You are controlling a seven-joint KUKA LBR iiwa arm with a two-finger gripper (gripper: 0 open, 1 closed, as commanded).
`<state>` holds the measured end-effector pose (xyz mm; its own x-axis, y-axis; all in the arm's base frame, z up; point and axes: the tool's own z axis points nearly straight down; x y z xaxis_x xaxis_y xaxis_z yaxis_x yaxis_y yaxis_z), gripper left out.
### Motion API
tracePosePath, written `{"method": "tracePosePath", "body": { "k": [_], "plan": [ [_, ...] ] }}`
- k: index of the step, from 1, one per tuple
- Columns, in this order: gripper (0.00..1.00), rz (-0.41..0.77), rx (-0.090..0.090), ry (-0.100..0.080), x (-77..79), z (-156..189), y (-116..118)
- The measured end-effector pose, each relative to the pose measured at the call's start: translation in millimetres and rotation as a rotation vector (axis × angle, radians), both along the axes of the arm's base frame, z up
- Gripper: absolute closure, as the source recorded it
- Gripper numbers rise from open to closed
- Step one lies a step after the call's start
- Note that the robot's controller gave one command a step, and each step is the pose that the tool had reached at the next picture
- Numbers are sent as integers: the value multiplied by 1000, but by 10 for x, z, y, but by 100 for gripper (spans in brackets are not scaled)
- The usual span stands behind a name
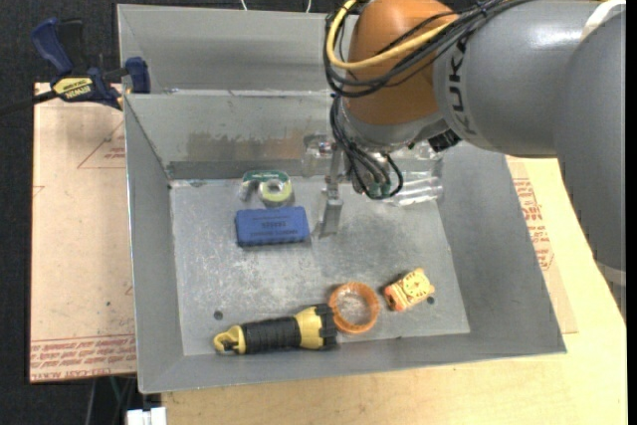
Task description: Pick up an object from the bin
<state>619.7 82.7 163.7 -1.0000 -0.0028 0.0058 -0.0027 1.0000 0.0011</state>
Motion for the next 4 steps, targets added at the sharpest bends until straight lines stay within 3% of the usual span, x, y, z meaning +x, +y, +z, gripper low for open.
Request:
{"method": "tracePosePath", "body": {
  "k": [1, 2, 3, 4],
  "plan": [
    [0, -3, 0, -8, 19, 40, -5],
    [0, -116, 4, -11, -106, -913, 512],
    [0, -34, 2, -23, -157, -405, 687],
    [0, -72, 1, -9, -87, -644, 547]
  ]
}}
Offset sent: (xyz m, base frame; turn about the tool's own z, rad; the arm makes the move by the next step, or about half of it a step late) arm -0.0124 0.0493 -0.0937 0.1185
